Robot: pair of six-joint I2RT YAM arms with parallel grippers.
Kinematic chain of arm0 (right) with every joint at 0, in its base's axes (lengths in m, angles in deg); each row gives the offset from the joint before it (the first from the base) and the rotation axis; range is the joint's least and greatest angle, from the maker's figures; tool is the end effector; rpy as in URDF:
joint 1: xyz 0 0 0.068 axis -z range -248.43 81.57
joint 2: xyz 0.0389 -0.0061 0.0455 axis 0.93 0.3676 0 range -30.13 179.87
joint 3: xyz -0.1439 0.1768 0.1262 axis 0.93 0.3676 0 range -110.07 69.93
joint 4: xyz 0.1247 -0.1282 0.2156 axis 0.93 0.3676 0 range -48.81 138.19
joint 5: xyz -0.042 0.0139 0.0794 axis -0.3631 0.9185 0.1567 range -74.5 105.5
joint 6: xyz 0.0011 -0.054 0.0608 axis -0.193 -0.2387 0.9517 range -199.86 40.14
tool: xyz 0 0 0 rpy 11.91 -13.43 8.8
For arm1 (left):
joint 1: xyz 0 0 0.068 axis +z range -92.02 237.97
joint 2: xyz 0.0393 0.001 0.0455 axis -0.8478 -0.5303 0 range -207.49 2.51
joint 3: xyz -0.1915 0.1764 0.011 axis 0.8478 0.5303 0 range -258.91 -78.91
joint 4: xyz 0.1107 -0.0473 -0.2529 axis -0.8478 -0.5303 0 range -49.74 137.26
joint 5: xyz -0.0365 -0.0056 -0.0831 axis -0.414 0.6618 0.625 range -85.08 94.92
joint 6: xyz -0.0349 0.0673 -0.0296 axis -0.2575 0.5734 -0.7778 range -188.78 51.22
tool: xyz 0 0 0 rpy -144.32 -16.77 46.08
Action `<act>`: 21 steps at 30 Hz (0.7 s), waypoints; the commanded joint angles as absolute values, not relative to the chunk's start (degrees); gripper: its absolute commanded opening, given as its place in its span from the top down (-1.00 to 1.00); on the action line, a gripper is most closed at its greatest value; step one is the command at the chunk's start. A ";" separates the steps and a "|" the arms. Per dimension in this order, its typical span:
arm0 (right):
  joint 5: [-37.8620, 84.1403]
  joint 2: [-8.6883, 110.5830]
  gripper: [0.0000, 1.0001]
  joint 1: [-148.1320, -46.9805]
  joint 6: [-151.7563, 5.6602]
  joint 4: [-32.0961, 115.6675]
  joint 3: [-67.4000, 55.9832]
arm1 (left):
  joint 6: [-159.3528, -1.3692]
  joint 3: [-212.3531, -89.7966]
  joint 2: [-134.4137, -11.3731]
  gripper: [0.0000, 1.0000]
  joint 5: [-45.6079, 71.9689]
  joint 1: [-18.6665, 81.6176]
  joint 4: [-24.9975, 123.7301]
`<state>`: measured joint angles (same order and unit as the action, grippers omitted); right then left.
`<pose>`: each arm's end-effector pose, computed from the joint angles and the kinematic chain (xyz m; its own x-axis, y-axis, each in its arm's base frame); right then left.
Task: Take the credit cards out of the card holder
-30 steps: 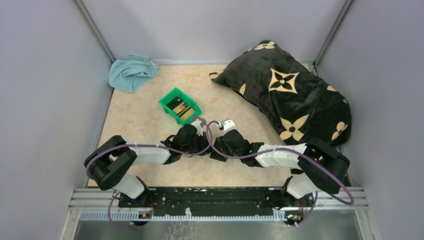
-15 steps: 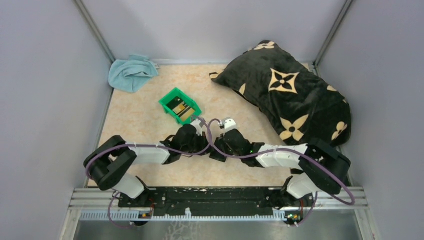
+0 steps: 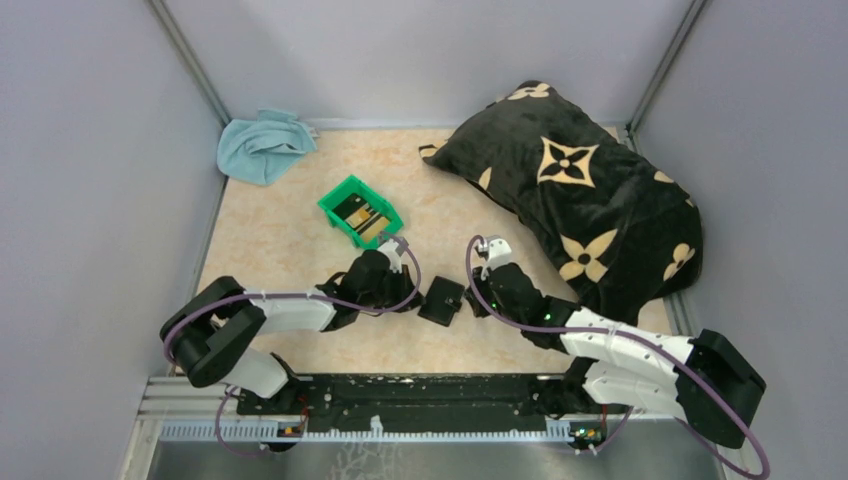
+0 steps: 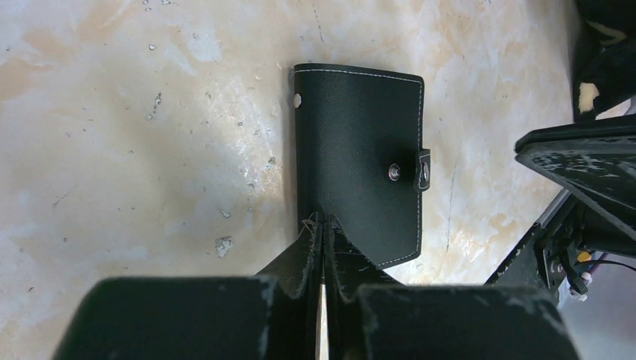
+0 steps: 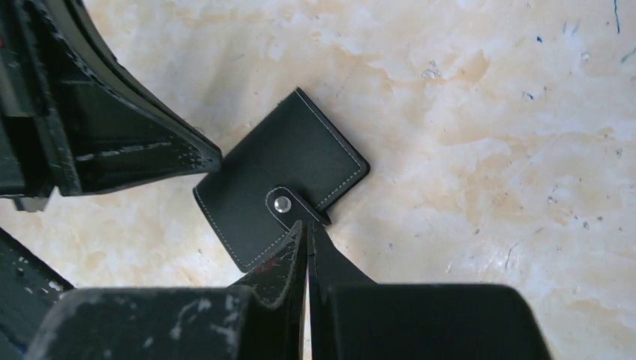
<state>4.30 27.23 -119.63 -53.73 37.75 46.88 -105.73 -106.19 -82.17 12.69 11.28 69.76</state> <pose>0.1735 0.1940 0.1519 -0.5795 -0.0310 -0.8144 -0.4508 0.8447 0.2886 0.2042 -0.2307 0.0907 -0.7927 -0.0272 -0.6090 0.4012 0.7289 -0.5548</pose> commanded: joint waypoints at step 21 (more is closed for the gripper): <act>-11.81 50.28 -0.13 -130.44 -54.91 42.04 31.28 | -107.60 -105.59 -78.86 0.95 9.32 11.74 67.96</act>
